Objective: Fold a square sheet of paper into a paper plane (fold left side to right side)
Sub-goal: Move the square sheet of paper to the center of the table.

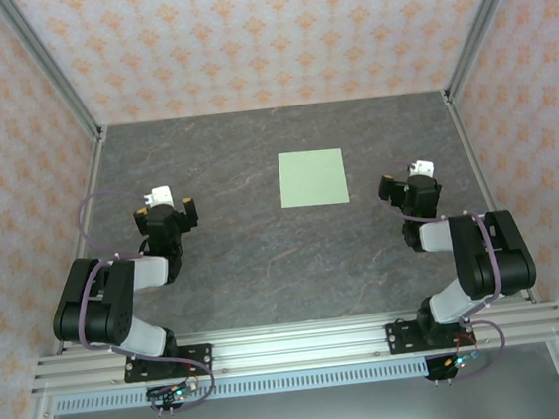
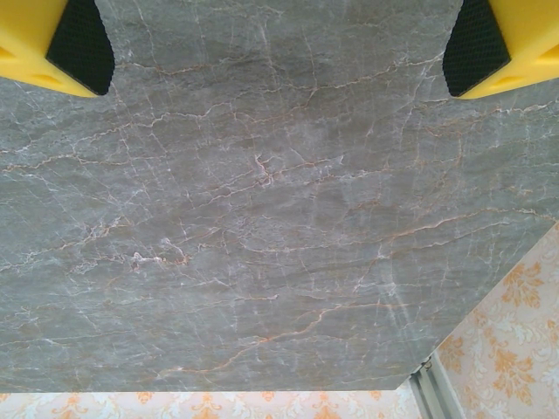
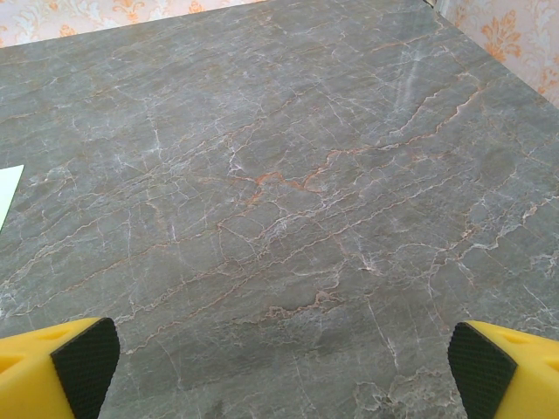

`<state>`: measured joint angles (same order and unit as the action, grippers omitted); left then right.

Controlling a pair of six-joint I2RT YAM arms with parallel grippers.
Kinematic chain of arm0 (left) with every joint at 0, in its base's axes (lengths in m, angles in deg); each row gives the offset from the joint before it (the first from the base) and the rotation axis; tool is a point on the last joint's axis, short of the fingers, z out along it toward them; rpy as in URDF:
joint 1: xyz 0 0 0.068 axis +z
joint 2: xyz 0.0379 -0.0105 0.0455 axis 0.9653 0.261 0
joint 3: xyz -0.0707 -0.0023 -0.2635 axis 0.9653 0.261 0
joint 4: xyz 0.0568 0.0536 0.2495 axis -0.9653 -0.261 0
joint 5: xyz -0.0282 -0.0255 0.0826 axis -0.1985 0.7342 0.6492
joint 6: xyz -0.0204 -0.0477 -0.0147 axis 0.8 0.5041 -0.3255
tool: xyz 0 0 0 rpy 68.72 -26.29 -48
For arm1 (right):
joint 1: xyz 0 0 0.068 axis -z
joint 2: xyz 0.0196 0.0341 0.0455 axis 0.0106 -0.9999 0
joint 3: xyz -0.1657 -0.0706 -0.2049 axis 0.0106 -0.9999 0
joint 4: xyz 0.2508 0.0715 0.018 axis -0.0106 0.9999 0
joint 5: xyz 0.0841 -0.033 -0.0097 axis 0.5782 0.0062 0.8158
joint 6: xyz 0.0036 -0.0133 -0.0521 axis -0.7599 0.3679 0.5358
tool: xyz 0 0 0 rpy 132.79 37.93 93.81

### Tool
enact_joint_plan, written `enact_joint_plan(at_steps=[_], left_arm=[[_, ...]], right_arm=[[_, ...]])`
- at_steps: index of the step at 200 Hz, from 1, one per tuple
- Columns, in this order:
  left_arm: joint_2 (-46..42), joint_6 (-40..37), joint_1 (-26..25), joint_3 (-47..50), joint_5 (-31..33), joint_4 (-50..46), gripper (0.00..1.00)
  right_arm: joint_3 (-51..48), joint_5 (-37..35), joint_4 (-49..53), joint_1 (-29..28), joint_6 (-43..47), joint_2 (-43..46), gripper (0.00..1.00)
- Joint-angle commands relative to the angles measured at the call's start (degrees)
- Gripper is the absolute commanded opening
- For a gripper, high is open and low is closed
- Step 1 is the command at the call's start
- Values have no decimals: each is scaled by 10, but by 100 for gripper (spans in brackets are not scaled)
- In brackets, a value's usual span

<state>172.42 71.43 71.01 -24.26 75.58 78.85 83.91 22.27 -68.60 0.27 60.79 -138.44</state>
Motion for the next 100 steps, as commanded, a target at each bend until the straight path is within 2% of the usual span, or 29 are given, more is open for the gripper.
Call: enact_joint_plan(at_steps=[1, 9, 33, 51, 72, 100], left_arm=[[-36, 10, 2, -12, 16, -21, 100], [-65, 7, 2, -18, 10, -56, 100], [-153, 44, -4, -66, -26, -223, 100], [-170, 59, -54, -123, -28, -323, 99], [-122, 95, -121, -222, -43, -438, 99], [14, 140, -214, -358, -72, -535, 99]], right_arm=[[4, -28, -5, -1, -16, 22, 100], [8, -37, 17, -1, -20, 48, 100], [34, -38, 174, -2, -51, 160, 100], [54, -22, 293, -4, -98, 240, 100], [71, 10, 410, -20, -158, 304, 100], [83, 14, 530, -73, -224, 361, 100]])
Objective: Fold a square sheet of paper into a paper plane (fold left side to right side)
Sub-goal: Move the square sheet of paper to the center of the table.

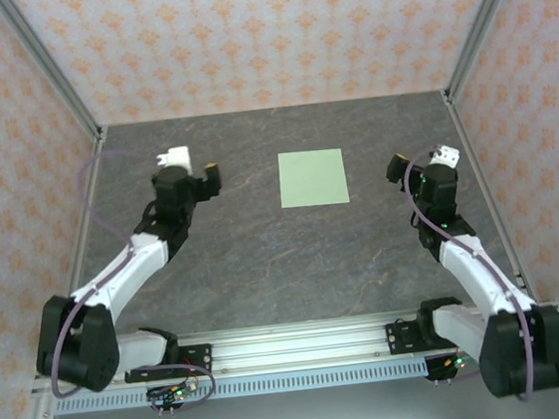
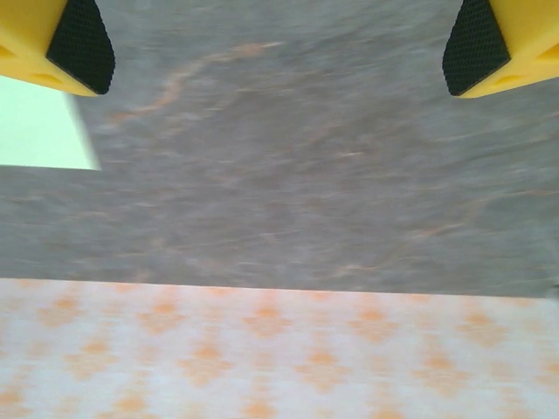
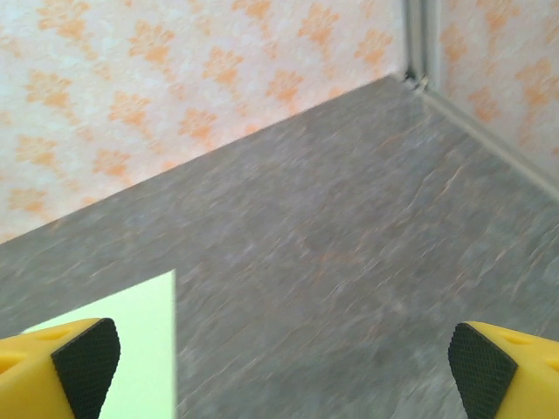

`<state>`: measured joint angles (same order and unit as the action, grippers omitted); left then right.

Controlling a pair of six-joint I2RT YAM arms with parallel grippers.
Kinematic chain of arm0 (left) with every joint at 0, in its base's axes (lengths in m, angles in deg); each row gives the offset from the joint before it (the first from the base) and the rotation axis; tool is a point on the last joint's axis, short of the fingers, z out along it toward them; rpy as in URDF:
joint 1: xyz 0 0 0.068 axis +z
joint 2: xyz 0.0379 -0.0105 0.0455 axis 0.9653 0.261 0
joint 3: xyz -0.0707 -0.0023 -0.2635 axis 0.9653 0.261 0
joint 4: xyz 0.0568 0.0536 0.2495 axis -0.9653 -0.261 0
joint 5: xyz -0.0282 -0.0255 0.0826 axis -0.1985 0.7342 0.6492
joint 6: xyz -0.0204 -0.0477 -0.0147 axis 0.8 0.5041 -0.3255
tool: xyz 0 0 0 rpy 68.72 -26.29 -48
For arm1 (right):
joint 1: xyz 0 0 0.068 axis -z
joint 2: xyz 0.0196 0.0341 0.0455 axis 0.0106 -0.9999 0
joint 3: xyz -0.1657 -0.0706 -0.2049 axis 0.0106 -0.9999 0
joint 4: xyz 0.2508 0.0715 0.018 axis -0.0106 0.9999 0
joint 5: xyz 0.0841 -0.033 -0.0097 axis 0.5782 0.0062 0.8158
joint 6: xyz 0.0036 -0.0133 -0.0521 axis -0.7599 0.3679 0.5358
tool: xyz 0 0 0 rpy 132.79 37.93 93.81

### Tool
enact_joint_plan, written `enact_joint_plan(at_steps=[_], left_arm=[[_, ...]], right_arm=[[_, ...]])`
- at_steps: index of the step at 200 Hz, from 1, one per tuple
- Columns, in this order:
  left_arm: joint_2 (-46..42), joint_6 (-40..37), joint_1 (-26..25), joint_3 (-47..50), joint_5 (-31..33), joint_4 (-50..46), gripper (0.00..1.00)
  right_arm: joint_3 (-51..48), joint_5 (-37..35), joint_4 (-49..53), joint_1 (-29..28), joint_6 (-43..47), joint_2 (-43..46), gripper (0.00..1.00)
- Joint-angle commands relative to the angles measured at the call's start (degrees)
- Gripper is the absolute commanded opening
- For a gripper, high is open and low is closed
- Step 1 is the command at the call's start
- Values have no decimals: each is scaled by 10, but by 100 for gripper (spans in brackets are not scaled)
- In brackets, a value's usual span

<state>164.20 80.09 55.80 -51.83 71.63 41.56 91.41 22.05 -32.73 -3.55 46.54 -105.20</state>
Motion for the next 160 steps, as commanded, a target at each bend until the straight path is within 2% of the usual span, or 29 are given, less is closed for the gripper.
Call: enact_joint_plan(at_steps=[1, 33, 62, 111, 160], left_arm=[[102, 55, -64, -89, -33, -163, 99], [286, 80, -149, -283, -53, -262, 99], [435, 80, -195, -466, -53, -349, 99], [576, 89, -201, -638, -66, -396, 99], [626, 89, -201, -698, -46, -432, 99]], right_arm=[[8, 17, 175, -37, -84, 30, 100], [19, 10, 254, -103, -124, 63, 100], [23, -15, 299, -142, -129, 78, 100], [18, -19, 326, -151, -134, 110, 100], [11, -21, 346, -152, -133, 130, 100]])
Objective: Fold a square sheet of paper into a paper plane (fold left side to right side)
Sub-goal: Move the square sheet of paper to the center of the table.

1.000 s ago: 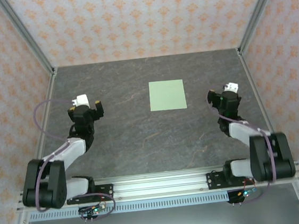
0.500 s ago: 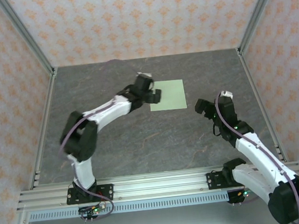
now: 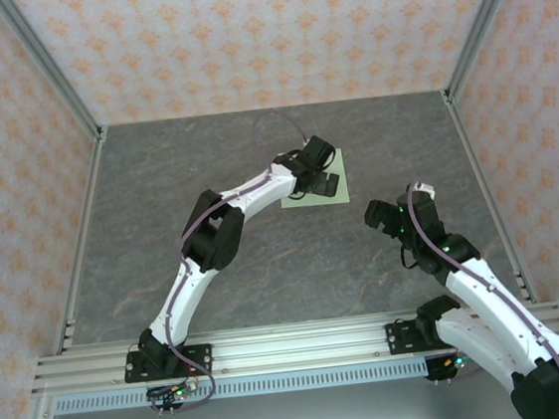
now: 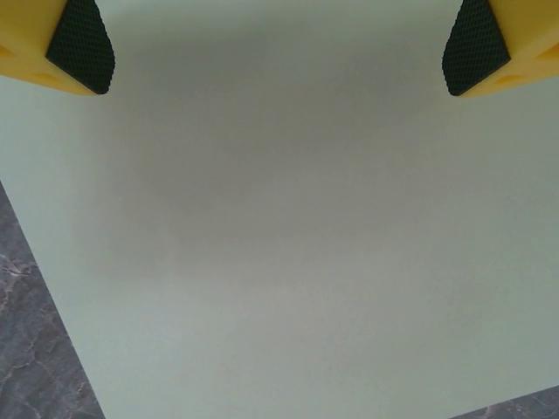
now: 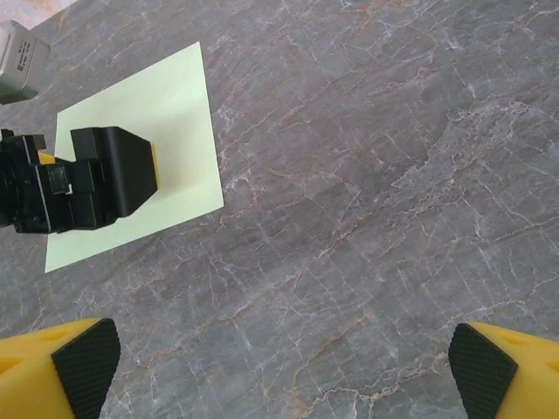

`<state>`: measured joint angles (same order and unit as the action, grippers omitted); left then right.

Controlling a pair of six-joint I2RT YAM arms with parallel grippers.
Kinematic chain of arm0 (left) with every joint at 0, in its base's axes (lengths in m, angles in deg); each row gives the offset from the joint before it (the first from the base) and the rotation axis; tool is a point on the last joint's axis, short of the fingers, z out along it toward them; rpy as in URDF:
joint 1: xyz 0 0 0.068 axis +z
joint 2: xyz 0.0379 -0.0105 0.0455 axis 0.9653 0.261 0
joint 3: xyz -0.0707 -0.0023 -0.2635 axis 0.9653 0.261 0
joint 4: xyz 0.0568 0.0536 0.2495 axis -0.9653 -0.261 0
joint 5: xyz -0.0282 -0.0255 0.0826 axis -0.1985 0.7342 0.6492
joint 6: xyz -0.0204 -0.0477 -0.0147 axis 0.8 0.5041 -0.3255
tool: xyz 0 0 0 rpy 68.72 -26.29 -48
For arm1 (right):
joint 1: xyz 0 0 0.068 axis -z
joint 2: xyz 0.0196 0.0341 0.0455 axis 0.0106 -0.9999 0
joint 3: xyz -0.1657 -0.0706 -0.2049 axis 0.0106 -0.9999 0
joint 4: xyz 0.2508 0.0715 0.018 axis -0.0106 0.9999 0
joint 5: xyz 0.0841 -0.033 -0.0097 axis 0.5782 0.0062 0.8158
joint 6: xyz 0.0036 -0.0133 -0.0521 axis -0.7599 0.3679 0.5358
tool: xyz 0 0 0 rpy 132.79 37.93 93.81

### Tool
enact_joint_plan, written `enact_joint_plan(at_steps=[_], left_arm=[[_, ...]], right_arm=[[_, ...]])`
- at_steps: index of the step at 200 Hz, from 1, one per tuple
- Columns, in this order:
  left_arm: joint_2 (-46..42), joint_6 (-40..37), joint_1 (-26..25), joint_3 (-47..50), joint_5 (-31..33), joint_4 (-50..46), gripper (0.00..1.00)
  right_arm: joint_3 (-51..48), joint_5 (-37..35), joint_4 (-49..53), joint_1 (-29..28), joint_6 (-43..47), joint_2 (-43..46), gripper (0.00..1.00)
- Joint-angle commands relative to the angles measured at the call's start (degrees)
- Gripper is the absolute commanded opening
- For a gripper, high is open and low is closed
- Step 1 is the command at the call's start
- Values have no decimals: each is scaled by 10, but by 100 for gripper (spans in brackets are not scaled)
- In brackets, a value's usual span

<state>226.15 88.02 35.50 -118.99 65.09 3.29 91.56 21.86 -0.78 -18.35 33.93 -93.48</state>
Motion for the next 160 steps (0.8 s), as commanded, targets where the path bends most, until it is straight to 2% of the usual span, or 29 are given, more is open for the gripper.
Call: enact_joint_plan(at_steps=[1, 67, 102, 160], left_arm=[[7, 10, 1, -26, 20, -50, 99], [15, 16, -7, 9, 39, -79, 99], [7, 28, -13, 49, -6, -72, 99], [-28, 49, -14, 130, -35, -69, 99]], right_arm=[[9, -19, 27, -4, -7, 13, 100], [8, -17, 44, -3, -6, 20, 100], [12, -16, 54, -3, -6, 28, 100], [16, -16, 65, -4, -9, 37, 100]])
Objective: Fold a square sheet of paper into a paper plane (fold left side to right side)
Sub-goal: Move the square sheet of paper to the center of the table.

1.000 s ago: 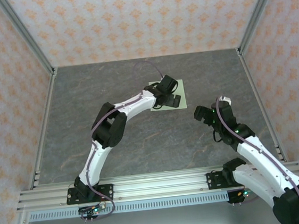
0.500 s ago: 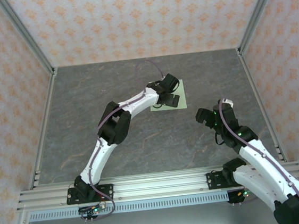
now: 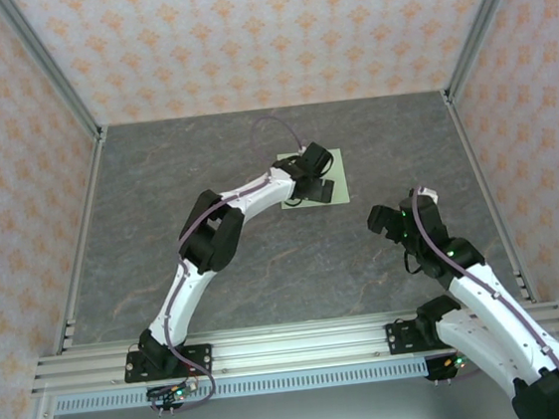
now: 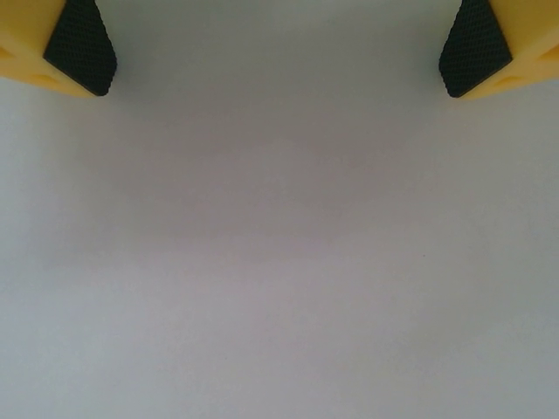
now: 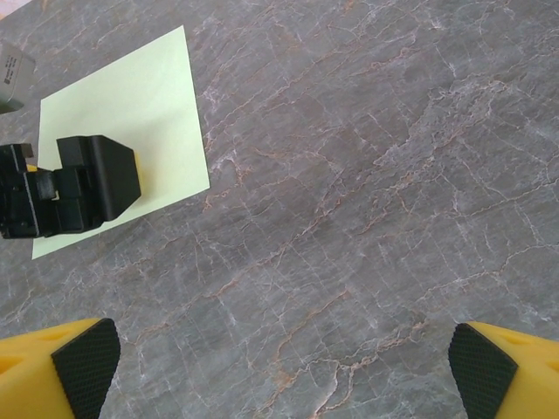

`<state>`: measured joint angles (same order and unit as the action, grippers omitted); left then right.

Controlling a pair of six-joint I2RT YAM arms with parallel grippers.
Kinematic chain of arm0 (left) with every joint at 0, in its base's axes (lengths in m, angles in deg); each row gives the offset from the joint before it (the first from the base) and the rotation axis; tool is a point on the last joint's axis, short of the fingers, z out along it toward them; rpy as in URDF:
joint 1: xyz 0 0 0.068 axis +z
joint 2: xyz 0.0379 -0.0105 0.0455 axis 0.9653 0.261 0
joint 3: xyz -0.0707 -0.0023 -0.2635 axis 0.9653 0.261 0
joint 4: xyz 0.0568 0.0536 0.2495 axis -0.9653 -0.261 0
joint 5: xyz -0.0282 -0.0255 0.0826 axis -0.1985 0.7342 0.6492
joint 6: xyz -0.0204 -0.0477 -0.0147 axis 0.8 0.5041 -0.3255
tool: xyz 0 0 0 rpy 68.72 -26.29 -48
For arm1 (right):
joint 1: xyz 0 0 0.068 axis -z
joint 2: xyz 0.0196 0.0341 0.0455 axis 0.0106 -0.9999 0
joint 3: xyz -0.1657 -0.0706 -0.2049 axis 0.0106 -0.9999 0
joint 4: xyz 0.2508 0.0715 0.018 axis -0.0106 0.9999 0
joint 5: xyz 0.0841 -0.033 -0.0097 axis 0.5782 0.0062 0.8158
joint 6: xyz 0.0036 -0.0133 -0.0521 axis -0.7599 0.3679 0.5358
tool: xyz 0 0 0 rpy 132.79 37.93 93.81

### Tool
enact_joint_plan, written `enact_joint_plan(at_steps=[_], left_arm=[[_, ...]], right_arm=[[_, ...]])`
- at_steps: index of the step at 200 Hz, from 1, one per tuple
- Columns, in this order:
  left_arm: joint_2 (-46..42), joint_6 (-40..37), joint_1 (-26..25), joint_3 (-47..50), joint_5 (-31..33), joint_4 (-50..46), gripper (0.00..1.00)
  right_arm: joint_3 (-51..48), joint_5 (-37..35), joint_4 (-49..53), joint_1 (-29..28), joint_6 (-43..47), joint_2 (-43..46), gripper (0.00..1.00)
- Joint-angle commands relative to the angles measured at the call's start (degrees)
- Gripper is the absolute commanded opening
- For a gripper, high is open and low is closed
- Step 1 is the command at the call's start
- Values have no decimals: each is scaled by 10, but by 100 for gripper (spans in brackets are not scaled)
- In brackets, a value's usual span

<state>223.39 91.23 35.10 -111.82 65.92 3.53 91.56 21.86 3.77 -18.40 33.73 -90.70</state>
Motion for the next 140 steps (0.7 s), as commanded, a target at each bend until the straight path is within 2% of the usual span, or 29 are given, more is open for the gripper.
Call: enact_joint_plan(at_steps=[1, 33, 78, 140], left_arm=[[-1, 18, -10, 60, -43, -71, 99], [-43, 22, -16, 120, -33, -65, 99], [-142, 57, -32, 263, -19, -27, 100], [-250, 122, -103, 427, 0, 14, 100]], right_arm=[[16, -16, 20, -3, -7, 9, 100], [17, -16, 23, -3, -7, 10, 100], [9, -10, 14, -3, -12, 9, 100], [-8, 16, -9, -3, -22, -4, 100]])
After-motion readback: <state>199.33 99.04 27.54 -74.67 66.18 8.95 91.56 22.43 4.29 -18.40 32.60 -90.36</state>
